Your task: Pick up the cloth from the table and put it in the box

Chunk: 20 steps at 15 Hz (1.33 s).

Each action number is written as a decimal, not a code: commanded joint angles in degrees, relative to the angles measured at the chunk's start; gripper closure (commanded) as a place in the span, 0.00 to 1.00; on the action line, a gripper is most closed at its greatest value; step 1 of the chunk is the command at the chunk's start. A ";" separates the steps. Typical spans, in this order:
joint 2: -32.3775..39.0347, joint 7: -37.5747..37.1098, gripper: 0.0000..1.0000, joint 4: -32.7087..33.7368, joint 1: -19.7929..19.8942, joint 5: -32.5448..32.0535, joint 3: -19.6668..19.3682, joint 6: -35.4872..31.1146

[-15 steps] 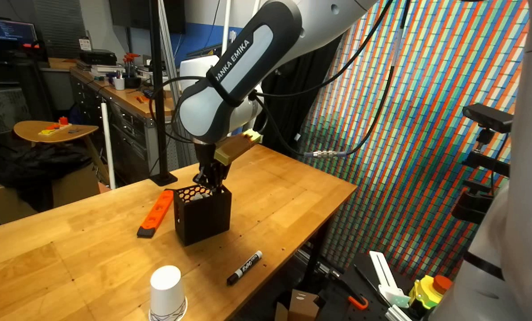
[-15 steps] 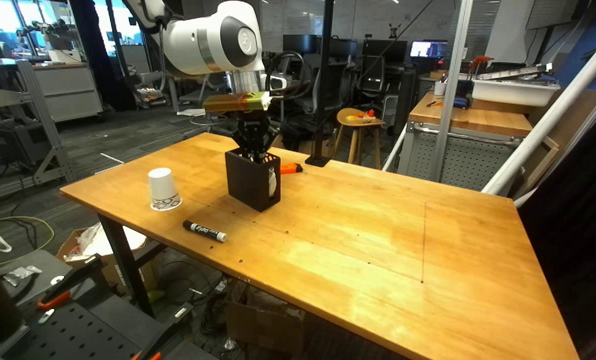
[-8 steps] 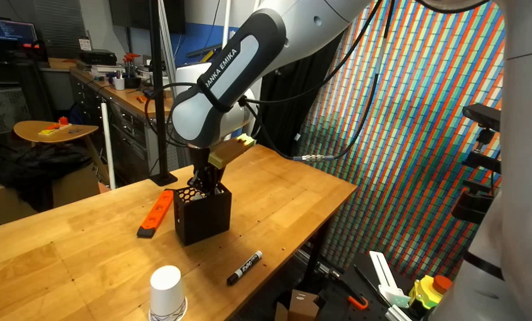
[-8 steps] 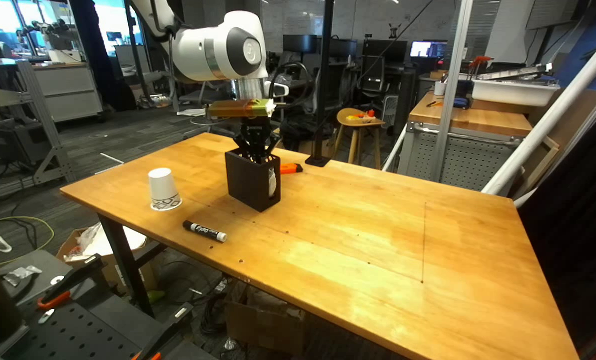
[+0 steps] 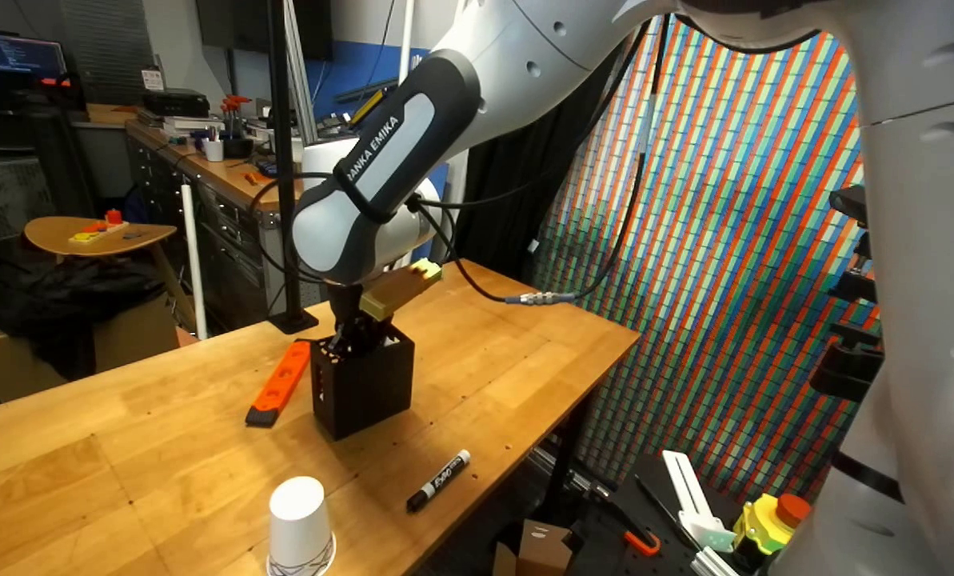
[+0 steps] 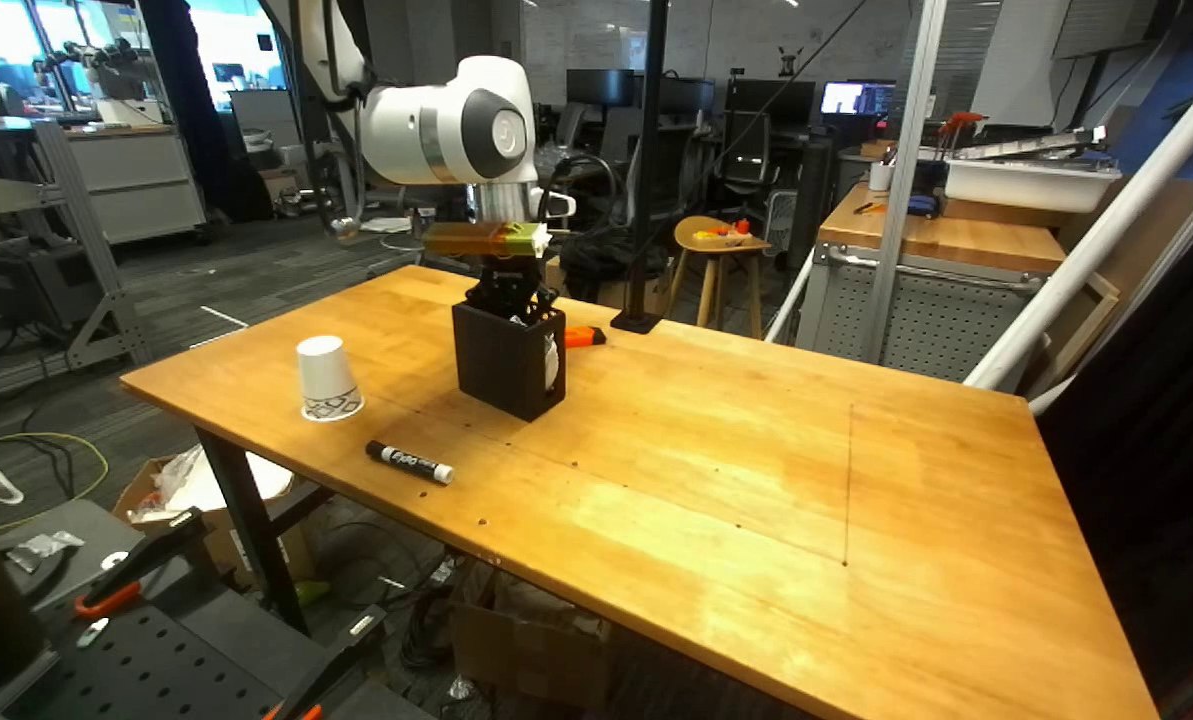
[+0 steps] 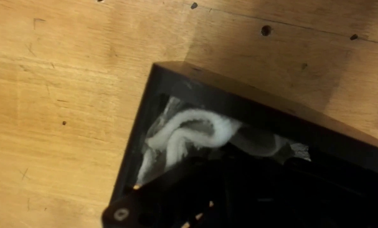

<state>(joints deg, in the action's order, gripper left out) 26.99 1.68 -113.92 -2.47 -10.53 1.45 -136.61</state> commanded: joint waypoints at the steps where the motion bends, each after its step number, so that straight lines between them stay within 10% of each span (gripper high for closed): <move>1: 3.42 1.24 1.00 3.04 -0.06 1.80 0.61 0.76; 20: -6.03 0.99 0.99 -0.57 -0.37 -1.26 -1.21 2.14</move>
<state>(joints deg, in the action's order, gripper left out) 26.01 2.07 -111.87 -2.48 -10.43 1.19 -135.15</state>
